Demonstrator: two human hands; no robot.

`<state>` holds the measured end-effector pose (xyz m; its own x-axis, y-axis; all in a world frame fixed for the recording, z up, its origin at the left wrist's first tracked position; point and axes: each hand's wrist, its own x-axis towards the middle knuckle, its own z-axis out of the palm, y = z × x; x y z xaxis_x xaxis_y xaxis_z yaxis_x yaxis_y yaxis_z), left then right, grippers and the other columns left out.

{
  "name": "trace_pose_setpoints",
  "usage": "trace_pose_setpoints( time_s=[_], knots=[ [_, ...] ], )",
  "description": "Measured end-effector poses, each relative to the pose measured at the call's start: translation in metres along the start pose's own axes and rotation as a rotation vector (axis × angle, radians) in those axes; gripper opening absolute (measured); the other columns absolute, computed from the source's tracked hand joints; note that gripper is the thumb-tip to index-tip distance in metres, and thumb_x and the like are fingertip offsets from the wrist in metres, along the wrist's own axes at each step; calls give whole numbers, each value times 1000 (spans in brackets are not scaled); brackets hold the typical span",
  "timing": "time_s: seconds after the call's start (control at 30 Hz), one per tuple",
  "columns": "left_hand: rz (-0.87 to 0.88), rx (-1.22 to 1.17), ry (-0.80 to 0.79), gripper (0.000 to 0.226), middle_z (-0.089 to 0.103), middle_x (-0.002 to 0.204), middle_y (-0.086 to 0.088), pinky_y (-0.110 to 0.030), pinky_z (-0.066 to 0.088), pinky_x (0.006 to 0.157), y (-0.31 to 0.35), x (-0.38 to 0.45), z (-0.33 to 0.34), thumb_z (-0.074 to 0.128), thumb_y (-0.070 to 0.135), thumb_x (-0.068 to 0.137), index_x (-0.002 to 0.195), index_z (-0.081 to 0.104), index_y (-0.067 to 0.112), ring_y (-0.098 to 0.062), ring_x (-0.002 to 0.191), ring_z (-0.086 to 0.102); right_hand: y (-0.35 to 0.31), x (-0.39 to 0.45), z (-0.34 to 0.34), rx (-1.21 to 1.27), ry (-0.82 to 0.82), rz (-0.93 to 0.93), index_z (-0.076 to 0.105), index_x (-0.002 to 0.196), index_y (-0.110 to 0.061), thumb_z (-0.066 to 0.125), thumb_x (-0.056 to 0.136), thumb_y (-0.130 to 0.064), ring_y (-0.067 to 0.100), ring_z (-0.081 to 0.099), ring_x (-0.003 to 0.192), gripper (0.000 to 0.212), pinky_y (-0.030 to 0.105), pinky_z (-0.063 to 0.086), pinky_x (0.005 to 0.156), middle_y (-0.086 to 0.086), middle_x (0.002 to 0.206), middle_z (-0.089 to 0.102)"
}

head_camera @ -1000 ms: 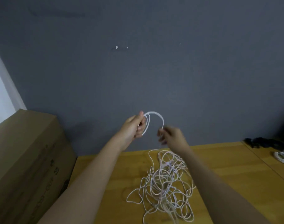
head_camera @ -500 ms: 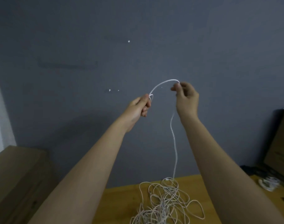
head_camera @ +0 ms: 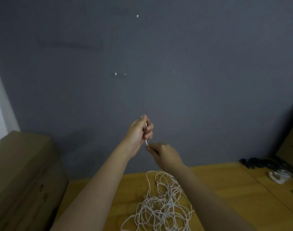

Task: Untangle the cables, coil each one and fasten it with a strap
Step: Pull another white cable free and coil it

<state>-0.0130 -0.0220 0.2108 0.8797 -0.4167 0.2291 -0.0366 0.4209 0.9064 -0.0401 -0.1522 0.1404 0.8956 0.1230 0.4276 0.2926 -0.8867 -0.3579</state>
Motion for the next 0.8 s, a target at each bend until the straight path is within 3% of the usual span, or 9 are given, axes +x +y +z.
trace_pose_setpoints(
  time_s=[0.13, 0.2, 0.4, 0.5, 0.57, 0.67, 0.73, 0.8],
  knots=[
    [-10, 165, 125, 30, 49, 61, 4, -19, 40, 50, -35, 2, -19, 29, 26, 106, 80, 39, 15, -9, 42, 43, 0, -19, 31, -109, -52, -131, 54, 127, -19, 40, 100, -29, 30, 58, 83, 32, 36, 41, 61, 6, 99, 59],
    [-20, 212, 190, 29, 53, 66, 2, -20, 45, 51, -52, 4, -30, 30, 27, 105, 81, 40, 15, -10, 44, 50, 3, -29, 43, -106, -67, -183, 50, 134, -19, 41, 99, -25, 31, 58, 84, 36, 36, 42, 61, 7, 101, 58],
    [-50, 208, 241, 14, 59, 86, -4, -20, 55, 59, -100, 0, -54, 28, 24, 105, 96, 36, 19, -9, 54, 66, 5, -54, 62, 52, -5, -114, 67, 107, -16, 55, 96, -31, 27, 65, 78, 23, 37, 49, 60, 4, 93, 67],
    [-86, 209, 227, 11, 63, 93, -3, -18, 54, 61, -115, -6, -59, 26, 25, 105, 102, 33, 17, -10, 61, 69, 4, -61, 69, -127, 51, -181, 73, 96, -15, 65, 87, -26, 28, 64, 64, 15, 32, 49, 48, 5, 74, 64],
    [-125, 268, 189, 12, 64, 95, -2, -18, 53, 61, -123, -12, -62, 25, 24, 106, 101, 33, 17, -10, 64, 70, 9, -66, 75, -209, 82, -267, 74, 98, -15, 72, 81, -15, 27, 59, 64, 17, 32, 48, 51, 6, 71, 58],
    [-216, 389, 113, 16, 65, 97, 3, -18, 51, 60, -133, -26, -68, 25, 26, 106, 94, 33, 20, -9, 68, 70, 16, -75, 81, -178, 92, -333, 71, 107, -10, 68, 78, 0, 27, 56, 73, 31, 36, 47, 61, 8, 83, 60],
    [-277, 448, 88, 15, 69, 91, 10, -15, 48, 53, -141, -36, -73, 26, 28, 105, 95, 34, 19, -5, 65, 68, 17, -81, 85, -70, 134, -334, 67, 107, -8, 64, 86, -7, 25, 57, 79, 21, 35, 49, 66, 8, 93, 63],
    [-322, 506, 75, 15, 70, 80, 16, -13, 48, 53, -149, -48, -78, 29, 28, 105, 95, 36, 20, -2, 62, 67, 19, -85, 88, -25, 215, -269, 61, 102, -12, 66, 87, -26, 21, 57, 76, 22, 31, 47, 61, 6, 88, 64]
  ],
)
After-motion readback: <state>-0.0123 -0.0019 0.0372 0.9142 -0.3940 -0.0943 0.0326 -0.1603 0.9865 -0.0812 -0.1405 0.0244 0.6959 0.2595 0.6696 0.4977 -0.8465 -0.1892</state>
